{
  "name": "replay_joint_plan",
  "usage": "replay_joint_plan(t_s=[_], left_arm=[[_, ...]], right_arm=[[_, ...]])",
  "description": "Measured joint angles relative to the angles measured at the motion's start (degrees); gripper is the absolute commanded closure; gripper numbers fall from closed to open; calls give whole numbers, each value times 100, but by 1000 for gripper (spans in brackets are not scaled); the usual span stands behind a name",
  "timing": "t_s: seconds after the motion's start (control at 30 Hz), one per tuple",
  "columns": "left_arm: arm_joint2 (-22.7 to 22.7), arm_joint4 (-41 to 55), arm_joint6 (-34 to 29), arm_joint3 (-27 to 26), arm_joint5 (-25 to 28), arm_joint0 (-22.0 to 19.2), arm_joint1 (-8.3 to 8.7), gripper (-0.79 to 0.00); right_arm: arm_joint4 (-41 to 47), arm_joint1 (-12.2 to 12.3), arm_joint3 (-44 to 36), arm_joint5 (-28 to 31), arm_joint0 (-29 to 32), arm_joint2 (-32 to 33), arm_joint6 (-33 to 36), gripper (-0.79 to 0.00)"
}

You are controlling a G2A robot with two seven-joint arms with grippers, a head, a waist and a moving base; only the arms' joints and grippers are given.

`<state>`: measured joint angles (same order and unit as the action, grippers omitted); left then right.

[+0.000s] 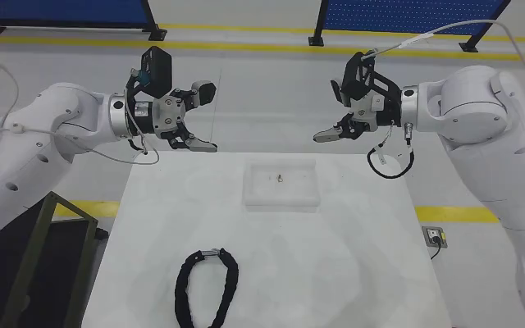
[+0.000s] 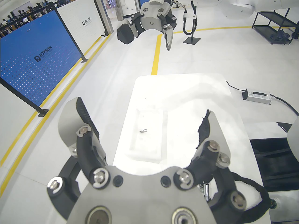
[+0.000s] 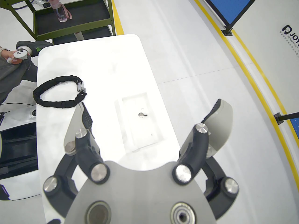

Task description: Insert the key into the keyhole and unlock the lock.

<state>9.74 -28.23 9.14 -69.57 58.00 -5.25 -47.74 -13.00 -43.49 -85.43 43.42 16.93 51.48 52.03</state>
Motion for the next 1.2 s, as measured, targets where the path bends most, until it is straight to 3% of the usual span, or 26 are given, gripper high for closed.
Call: replay_joint_plan(t_s=[0.77, 1.2], left_arm=[[0, 0, 0, 0, 0, 0, 0, -785], [0, 0, 0, 0, 0, 0, 0, -785]], right_arm=[[-134, -7, -30, -117, 130, -63, -78, -785], [275, -375, 782, -301, -142, -1038, 655, -785]])
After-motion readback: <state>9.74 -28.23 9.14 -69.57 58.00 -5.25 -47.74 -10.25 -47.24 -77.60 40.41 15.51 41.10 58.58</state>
